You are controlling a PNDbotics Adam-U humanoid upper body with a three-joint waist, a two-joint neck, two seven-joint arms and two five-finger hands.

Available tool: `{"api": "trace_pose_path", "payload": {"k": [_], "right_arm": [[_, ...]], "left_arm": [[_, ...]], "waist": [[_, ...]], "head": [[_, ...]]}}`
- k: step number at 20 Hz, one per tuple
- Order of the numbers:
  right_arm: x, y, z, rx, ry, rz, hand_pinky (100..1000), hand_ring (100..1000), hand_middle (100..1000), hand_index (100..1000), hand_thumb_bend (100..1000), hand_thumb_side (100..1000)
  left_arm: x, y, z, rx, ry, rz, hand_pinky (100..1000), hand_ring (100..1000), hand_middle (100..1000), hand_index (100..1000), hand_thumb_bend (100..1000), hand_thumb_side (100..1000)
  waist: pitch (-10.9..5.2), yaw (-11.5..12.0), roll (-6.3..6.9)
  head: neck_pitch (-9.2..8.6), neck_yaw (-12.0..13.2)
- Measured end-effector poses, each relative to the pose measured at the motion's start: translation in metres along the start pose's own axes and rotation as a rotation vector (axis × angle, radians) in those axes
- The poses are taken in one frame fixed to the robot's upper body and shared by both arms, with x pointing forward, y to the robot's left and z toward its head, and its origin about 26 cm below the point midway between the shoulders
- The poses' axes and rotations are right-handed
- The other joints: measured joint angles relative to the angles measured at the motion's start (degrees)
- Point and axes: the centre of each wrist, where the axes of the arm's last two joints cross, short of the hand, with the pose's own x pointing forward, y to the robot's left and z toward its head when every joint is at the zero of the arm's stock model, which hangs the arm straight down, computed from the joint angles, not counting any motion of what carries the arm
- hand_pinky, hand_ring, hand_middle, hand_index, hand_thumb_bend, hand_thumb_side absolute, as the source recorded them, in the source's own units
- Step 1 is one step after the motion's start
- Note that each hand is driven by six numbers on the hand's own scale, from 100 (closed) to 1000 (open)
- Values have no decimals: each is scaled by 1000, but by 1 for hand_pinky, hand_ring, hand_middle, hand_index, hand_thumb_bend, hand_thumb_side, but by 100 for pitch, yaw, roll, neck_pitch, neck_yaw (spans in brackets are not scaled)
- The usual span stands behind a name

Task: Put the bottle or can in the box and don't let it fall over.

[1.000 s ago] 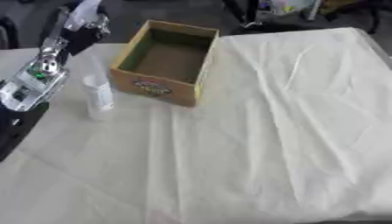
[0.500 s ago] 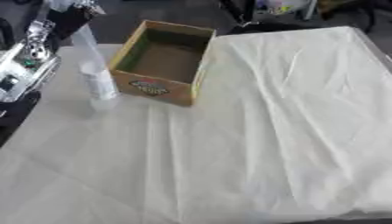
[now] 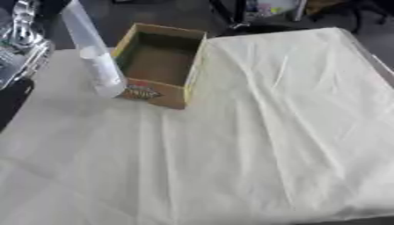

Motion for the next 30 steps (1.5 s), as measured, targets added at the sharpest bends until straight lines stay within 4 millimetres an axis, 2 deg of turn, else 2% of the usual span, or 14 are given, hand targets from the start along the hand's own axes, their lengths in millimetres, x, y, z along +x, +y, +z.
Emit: {"api": "trace_pose_path", "payload": {"k": [2, 7, 13, 14, 15, 16, 17, 18, 19, 20, 22, 23, 27, 30], "right_arm": [[-1, 0, -3, -8, -17, 9, 540, 786, 822, 770, 100, 470], [-2, 0, -5, -24, -41, 24, 541, 789, 824, 769, 100, 470], [-4, 0, -8, -35, -61, 42, 525, 793, 825, 765, 100, 470], [-4, 0, -8, -35, -64, 46, 523, 794, 826, 765, 100, 470], [-4, 0, -9, -34, -65, 49, 523, 794, 826, 765, 100, 470], [-4, 0, -10, -33, -67, 52, 522, 796, 827, 766, 100, 470], [-4, 0, -10, -33, -68, 55, 522, 796, 827, 766, 100, 470], [-4, 0, -10, -33, -67, 57, 521, 799, 828, 767, 100, 470], [-4, 0, -10, -33, -67, 58, 521, 799, 828, 767, 100, 470], [-4, 0, -10, -32, -67, 59, 519, 800, 828, 768, 100, 470], [-4, 0, -10, -31, -66, 61, 516, 802, 829, 768, 100, 470], [-4, 0, -10, -31, -65, 61, 515, 803, 829, 768, 100, 470], [-5, 0, -10, -28, -62, 60, 514, 804, 829, 768, 100, 470], [-5, 1, -10, -26, -59, 58, 517, 807, 830, 769, 100, 470]], "left_arm": [[3, 4, -5, 40, -35, 7, 845, 872, 330, 466, 100, 537], [-5, 9, -8, 125, -79, 3, 838, 868, 346, 473, 100, 535], [-34, 11, -6, 210, -50, -103, 856, 937, 397, 506, 100, 513], [-39, 11, -6, 224, -40, -123, 868, 978, 454, 553, 100, 498], [-45, 12, -5, 235, -31, -144, 868, 978, 454, 553, 100, 498], [-50, 12, -3, 243, -24, -167, 886, 1000, 520, 617, 100, 479], [-56, 12, -2, 247, -13, -187, 889, 1000, 533, 629, 100, 475], [-62, 11, 0, 246, -2, -204, 918, 1000, 662, 724, 100, 459], [-68, 10, 3, 239, 10, -222, 921, 1000, 678, 734, 100, 461], [-73, 8, 6, 227, 19, -241, 942, 1000, 772, 801, 100, 491], [-82, 6, 12, 189, 37, -282, 969, 1000, 865, 870, 100, 562], [-87, 4, 15, 165, 47, -300, 974, 1000, 887, 886, 100, 586], [-101, 1, 25, 80, 83, -360, 1000, 1000, 984, 942, 211, 710], [-108, 1, 30, 33, 121, -373, 1000, 1000, 1000, 964, 270, 777]], "waist": [[16, -86, 27], [87, -288, 52], [200, -546, 100], [202, -562, 107], [202, -571, 114], [204, -578, 120], [204, -582, 126], [204, -583, 132], [204, -585, 140], [204, -585, 144], [204, -583, 144], [204, -578, 144], [203, -544, 142], [203, -507, 141]], "head": [[-69, -1], [-203, -2], [-381, 72], [-395, 83], [-411, 89], [-429, 97], [-441, 103], [-441, 104], [-442, 104], [-442, 104], [-442, 104], [-442, 104], [-442, 101], [-442, 88]]}}
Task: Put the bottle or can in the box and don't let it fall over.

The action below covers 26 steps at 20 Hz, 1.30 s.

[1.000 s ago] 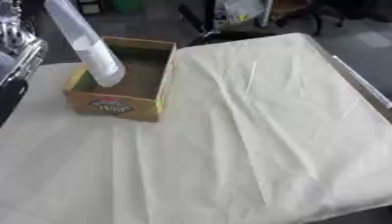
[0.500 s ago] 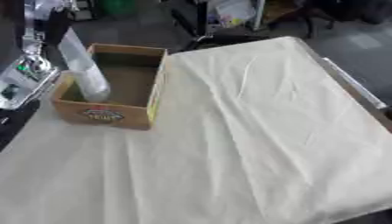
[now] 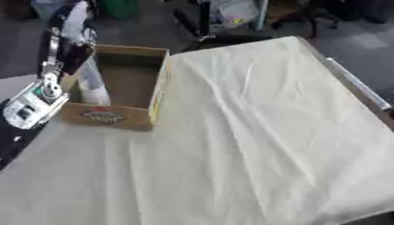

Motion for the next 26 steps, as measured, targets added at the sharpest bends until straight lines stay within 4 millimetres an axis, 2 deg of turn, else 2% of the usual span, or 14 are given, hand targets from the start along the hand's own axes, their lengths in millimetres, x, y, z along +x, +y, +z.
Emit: {"api": "trace_pose_path", "payload": {"k": [5, 10, 13, 17, 20, 26], "right_arm": [[0, 1, 1, 6, 8, -6, 503, 811, 830, 767, 100, 470], [0, 1, 3, 14, 25, -12, 490, 800, 822, 755, 100, 470], [1, 1, 7, 18, 43, -15, 489, 807, 827, 752, 100, 470], [4, 0, 11, 34, 79, -12, 487, 833, 851, 759, 100, 470], [7, -1, 13, 50, 102, -3, 490, 841, 858, 763, 100, 470], [9, -2, 15, 104, 165, 4, 524, 968, 976, 834, 100, 470]], "left_arm": [[-7, 5, 2, -62, 35, 9, 1000, 1000, 1000, 976, 307, 817], [-7, 16, 11, -100, 73, 62, 1000, 1000, 1000, 965, 235, 798], [-7, 24, 22, -94, 82, 112, 1000, 1000, 1000, 957, 201, 780], [-7, 30, 42, -91, 60, 203, 1000, 1000, 1000, 952, 168, 782], [-6, 23, 64, -99, 45, 310, 1000, 1000, 1000, 951, 160, 771], [0, 8, 107, -93, -5, 453, 1000, 1000, 1000, 953, 105, 777]], "waist": [[-2, 64, -16], [-39, 237, -17], [-154, 410, -15], [-293, 714, 5], [-331, 940, 22], [-366, 1308, 36]], "head": [[0, -18], [7, -64], [66, -108], [202, -164], [314, -221], [491, -285]]}}
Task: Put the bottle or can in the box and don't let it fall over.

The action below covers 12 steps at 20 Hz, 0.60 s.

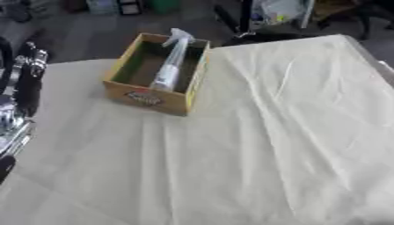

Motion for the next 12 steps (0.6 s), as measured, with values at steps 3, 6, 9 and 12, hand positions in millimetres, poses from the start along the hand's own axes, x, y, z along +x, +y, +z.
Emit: {"api": "trace_pose_path", "payload": {"k": [3, 6, 9, 12], "right_arm": [[0, 0, 1, 50, 49, -4, 534, 1000, 1000, 858, 100, 470], [-1, 2, 2, 91, 93, -26, 541, 1000, 1000, 877, 100, 470], [-3, 4, 3, 132, 124, -65, 545, 1000, 1000, 886, 100, 470], [-5, 7, 5, 153, 146, -97, 546, 1000, 1000, 889, 100, 470]], "left_arm": [[1, -9, 21, 16, -1, 37, 1000, 1000, 1000, 956, 100, 796], [4, -18, 40, 34, 22, 52, 1000, 1000, 1000, 961, 100, 818], [7, -25, 61, 59, 75, 67, 1000, 1000, 1000, 967, 100, 855], [7, -32, 78, 88, 142, 87, 1000, 1000, 1000, 967, 100, 863]], "waist": [[-31, 104, -1], [-48, 143, -10], [-84, 201, -53], [-151, 215, -106]], "head": [[114, 34], [224, 88], [311, 138], [382, 176]]}}
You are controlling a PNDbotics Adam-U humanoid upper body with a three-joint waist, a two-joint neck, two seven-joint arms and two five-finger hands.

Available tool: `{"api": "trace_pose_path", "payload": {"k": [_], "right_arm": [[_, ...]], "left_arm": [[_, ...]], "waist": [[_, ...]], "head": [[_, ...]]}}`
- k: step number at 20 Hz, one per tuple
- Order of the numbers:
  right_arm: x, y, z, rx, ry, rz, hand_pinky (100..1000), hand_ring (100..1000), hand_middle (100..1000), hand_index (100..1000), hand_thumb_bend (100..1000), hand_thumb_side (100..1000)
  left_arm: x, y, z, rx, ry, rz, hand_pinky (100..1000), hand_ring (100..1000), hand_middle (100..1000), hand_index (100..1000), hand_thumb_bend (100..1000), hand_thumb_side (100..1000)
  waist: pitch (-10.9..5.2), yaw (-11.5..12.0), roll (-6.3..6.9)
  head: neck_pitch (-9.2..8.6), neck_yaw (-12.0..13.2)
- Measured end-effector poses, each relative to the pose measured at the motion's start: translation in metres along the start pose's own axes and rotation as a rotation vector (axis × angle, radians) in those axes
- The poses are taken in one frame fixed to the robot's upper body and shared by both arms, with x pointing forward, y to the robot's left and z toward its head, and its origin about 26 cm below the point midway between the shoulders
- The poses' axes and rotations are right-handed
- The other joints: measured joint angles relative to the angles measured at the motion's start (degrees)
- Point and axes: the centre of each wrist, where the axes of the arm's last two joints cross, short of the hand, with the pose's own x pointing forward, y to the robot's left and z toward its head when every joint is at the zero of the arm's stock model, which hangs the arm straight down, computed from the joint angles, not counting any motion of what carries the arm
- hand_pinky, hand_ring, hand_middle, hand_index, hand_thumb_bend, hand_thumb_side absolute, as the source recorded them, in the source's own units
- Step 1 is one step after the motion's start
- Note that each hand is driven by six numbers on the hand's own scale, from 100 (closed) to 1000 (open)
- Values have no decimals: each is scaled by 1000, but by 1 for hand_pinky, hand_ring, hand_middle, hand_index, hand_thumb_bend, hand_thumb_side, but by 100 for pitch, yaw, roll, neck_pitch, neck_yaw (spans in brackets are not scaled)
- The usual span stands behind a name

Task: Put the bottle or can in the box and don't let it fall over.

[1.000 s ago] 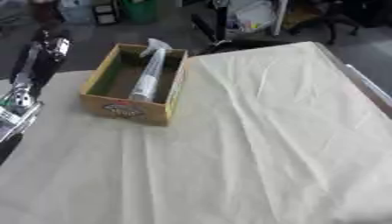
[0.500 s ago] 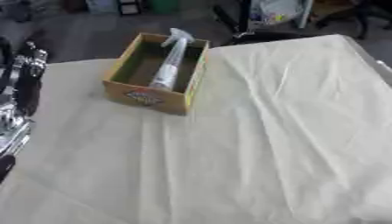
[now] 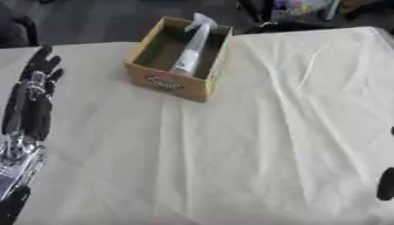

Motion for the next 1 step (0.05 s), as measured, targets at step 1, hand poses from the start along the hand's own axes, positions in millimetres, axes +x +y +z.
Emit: {"api": "trace_pose_path", "payload": {"k": [1], "right_arm": [[0, 1, 1, 3, 3, -6, 545, 1000, 1000, 890, 100, 470]], "left_arm": [[0, -3, 3, 4, 15, 7, 1000, 1000, 1000, 967, 100, 866]], "waist": [[-7, 16, -2]], "head": [[16, 6]]}}
